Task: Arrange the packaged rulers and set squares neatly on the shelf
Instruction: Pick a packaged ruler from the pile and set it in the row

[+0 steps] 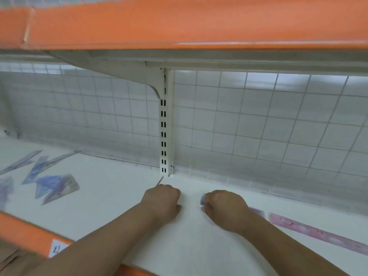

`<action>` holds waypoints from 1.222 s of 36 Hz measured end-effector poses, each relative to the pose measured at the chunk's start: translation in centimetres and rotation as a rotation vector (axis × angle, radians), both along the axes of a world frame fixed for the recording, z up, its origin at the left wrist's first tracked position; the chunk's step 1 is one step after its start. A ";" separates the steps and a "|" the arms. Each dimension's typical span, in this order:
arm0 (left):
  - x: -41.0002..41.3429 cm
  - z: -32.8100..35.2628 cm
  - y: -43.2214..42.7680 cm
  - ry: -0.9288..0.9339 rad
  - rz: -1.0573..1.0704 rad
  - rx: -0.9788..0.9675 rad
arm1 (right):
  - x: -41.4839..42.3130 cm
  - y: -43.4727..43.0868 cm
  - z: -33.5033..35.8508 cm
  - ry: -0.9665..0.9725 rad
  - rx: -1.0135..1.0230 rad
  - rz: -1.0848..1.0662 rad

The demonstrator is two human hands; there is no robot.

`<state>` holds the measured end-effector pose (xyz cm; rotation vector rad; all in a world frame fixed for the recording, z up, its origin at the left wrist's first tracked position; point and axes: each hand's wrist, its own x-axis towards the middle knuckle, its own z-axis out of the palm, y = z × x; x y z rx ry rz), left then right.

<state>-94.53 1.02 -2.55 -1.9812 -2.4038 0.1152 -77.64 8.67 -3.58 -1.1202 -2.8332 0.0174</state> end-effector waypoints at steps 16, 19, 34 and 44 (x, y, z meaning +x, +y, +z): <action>-9.3 1.2 -10.0 -0.011 0.220 0.065 | -11.8 -6.3 1.5 -0.020 0.060 0.268; -11.2 1.5 -11.8 -0.007 0.244 0.068 | -14.2 -7.7 1.8 -0.007 0.065 0.297; -26.4 2.8 -25.7 0.019 0.320 0.122 | -31.2 -19.9 1.8 0.045 0.075 0.394; -33.7 1.8 -29.8 -0.003 0.319 0.134 | -39.0 -24.4 1.8 0.001 0.021 0.436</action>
